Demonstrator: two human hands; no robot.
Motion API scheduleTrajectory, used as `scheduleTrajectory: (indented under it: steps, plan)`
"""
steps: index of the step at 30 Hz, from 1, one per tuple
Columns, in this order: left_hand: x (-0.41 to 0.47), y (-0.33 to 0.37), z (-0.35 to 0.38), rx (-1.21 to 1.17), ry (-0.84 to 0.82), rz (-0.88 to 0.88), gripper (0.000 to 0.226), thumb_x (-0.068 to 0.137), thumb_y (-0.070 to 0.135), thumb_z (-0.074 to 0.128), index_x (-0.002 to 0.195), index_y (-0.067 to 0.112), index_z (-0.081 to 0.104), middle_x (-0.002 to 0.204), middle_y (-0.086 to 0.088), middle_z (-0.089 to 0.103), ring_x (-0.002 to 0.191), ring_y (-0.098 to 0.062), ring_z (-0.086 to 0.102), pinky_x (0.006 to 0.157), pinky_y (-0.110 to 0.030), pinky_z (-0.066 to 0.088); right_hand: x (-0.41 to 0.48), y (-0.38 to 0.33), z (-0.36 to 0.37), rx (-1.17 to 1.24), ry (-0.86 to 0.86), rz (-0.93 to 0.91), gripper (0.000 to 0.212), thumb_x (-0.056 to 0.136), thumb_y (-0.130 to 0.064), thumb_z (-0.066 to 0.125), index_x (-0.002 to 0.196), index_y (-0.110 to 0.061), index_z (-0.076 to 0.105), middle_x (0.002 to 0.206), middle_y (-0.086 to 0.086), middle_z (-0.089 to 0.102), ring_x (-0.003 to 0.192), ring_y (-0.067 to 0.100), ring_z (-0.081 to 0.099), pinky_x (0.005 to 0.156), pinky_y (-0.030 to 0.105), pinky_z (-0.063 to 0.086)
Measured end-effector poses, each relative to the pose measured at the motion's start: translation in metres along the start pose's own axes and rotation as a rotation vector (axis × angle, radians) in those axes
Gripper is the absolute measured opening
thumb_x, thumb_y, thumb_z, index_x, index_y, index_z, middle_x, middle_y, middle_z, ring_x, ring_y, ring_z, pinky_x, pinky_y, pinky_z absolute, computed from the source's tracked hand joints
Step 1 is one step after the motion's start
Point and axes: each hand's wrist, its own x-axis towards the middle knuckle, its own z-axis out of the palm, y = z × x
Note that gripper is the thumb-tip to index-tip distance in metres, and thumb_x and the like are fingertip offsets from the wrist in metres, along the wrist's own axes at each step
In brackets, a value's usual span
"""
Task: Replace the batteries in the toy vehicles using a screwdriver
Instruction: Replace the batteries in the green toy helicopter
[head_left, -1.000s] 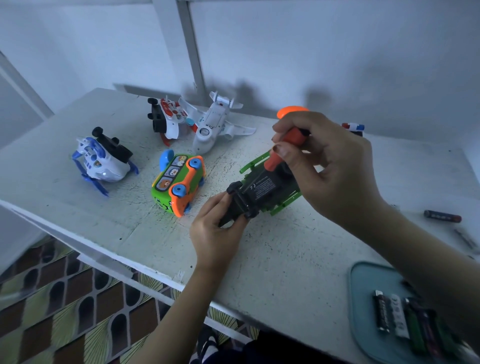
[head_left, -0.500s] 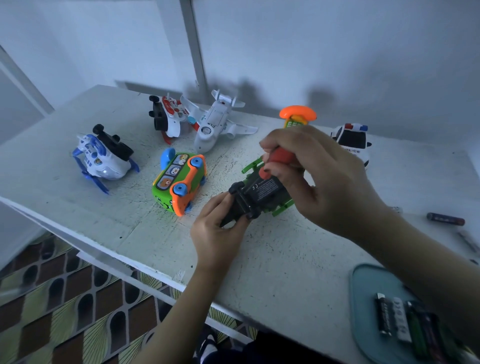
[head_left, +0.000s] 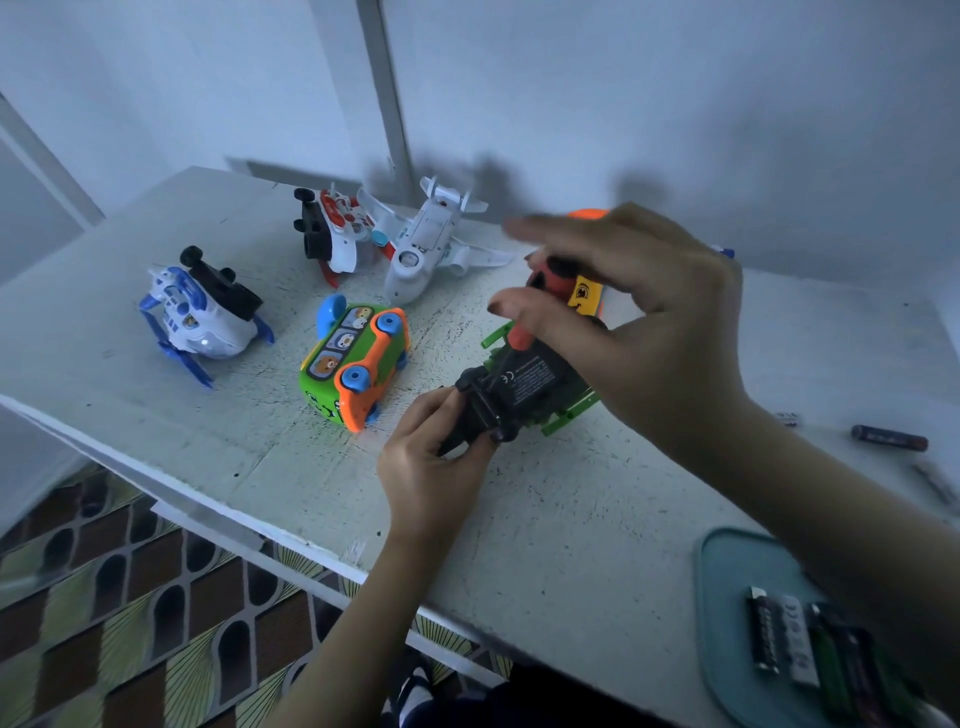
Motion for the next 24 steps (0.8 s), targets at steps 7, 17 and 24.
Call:
scheduleTrajectory:
  steps: [7, 17, 24]
  plan:
    - [0.0, 0.0, 0.001, -0.007, 0.006, 0.002, 0.037, 0.074, 0.026, 0.067, 0.099, 0.0, 0.074, 0.095, 0.003, 0.065, 0.085, 0.001, 0.055, 0.074, -0.001, 0.04, 0.003, 0.003, -0.002, 0.2, -0.149, 0.105, 0.02, 0.087, -0.005, 0.066, 0.107, -0.004, 0.069, 0.09, 0.007, 0.071, 0.075, 0.011, 0.069, 0.076, 0.031, 0.057]
    - [-0.001, -0.001, 0.0, -0.015, 0.01, 0.005, 0.038, 0.072, 0.025, 0.066, 0.101, 0.001, 0.074, 0.096, 0.005, 0.063, 0.084, -0.002, 0.057, 0.069, -0.015, 0.05, 0.013, 0.008, -0.01, 0.1, -0.363, -0.017, 0.024, 0.091, -0.007, 0.056, 0.114, -0.007, 0.066, 0.092, 0.001, 0.069, 0.092, 0.008, 0.064, 0.087, 0.022, 0.048]
    - [0.0, 0.0, 0.0, -0.012, -0.005, 0.003, 0.037, 0.072, 0.022, 0.066, 0.101, 0.0, 0.073, 0.096, 0.005, 0.063, 0.083, -0.001, 0.056, 0.07, -0.007, 0.044, 0.014, 0.006, -0.001, 0.025, -0.119, 0.003, 0.029, 0.08, -0.023, 0.077, 0.106, -0.012, 0.072, 0.077, -0.003, 0.059, 0.076, -0.007, 0.053, 0.079, 0.015, 0.045]
